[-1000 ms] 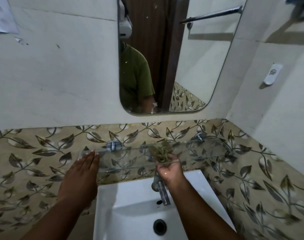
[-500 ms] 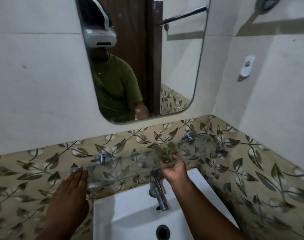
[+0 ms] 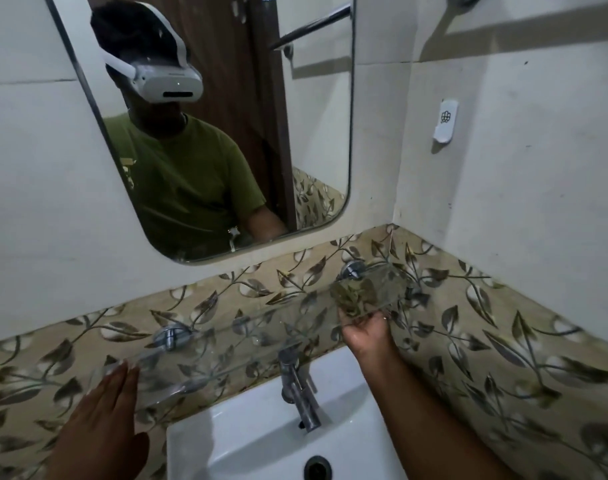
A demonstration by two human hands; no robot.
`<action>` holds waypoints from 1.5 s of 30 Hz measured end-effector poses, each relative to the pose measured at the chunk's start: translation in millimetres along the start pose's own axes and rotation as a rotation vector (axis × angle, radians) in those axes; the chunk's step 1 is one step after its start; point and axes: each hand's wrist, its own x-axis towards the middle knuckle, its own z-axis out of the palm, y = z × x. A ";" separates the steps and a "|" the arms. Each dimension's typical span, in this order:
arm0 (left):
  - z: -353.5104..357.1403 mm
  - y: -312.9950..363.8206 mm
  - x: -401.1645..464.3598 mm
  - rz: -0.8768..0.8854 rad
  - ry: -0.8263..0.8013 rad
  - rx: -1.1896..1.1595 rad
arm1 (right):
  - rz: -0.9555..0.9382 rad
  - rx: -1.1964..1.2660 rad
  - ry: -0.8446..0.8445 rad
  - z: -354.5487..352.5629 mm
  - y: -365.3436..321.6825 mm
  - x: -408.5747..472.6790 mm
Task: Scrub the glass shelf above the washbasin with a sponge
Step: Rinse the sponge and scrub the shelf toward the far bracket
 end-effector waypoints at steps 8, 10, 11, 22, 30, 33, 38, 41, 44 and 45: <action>-0.5 0.4 2.1 -0.007 0.017 -0.061 | 0.066 -0.096 -0.011 -18.7 -6.8 -8.0; -0.1 1.4 2.9 -0.006 0.019 -0.071 | 0.010 -0.091 0.046 -28.4 -24.6 -10.1; 0.2 1.6 3.3 -0.007 0.018 -0.077 | -0.008 -0.070 0.059 -30.1 -33.0 -7.4; 4.1 1.3 7.4 0.017 0.043 -0.091 | 0.041 -0.059 0.008 -14.0 -24.2 1.6; 12.2 -2.6 9.8 0.026 0.082 -0.142 | 0.052 0.035 -0.016 2.9 -19.1 2.0; 14.2 -3.5 8.8 0.031 0.101 -0.131 | 0.058 0.127 -0.026 10.3 -4.0 11.4; 15.8 -7.6 9.1 0.028 0.089 -0.134 | 0.086 0.126 -0.098 -4.3 2.5 14.9; 13.6 -3.5 8.1 0.028 0.101 -0.143 | 0.074 0.151 -0.076 -8.3 -4.3 11.3; 10.3 -2.3 6.7 0.008 0.081 -0.151 | 0.058 0.158 -0.041 2.2 -5.3 16.7; 9.0 -2.3 6.4 0.005 0.086 -0.142 | 0.072 0.149 -0.024 5.9 -1.7 19.6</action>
